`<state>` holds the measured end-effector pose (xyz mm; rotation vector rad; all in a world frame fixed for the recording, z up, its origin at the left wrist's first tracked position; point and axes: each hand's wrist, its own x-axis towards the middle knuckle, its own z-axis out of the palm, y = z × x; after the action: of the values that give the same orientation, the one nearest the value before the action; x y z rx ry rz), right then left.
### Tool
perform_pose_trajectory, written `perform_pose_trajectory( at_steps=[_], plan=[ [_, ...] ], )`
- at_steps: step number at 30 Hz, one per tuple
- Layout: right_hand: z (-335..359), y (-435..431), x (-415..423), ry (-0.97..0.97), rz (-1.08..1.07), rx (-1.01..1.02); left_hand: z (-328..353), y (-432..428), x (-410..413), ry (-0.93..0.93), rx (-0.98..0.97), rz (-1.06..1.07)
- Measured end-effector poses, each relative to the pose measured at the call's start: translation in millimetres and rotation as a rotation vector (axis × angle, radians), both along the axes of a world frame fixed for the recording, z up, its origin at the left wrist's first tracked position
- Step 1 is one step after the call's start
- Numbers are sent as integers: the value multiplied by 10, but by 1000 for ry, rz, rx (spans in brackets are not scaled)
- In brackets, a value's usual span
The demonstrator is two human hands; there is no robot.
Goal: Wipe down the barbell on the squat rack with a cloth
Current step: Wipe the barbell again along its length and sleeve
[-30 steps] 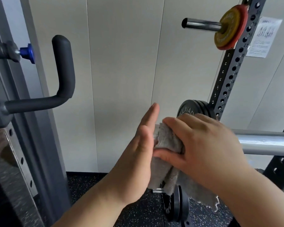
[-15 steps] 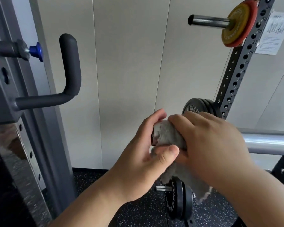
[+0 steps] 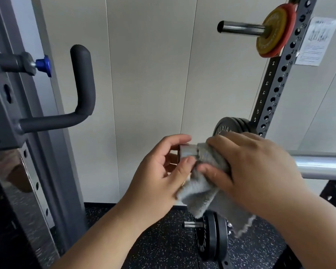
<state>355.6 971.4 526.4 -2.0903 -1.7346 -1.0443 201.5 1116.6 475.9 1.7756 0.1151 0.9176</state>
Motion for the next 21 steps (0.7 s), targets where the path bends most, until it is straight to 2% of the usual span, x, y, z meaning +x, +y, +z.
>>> perform_pose_trajectory(
  at_steps=[2,7,10,14,18,21],
  plan=[
    [-25,-139,71,0,-4,14,-24,6,-37,-4,42,-5],
    [146,-155,62,91,-194,65,34,-3,-30,8,19,67],
    [39,46,-166,59,-120,36,64,-17,30,61,23,124],
    [-153,16,-203,18,-49,40,15,-37,-3,47,83,68],
    [-37,-164,36,121,-210,107,-19,15,-47,62,113,15],
    [29,-46,-44,151,-253,126,9,-18,23,51,86,84]
  ],
)
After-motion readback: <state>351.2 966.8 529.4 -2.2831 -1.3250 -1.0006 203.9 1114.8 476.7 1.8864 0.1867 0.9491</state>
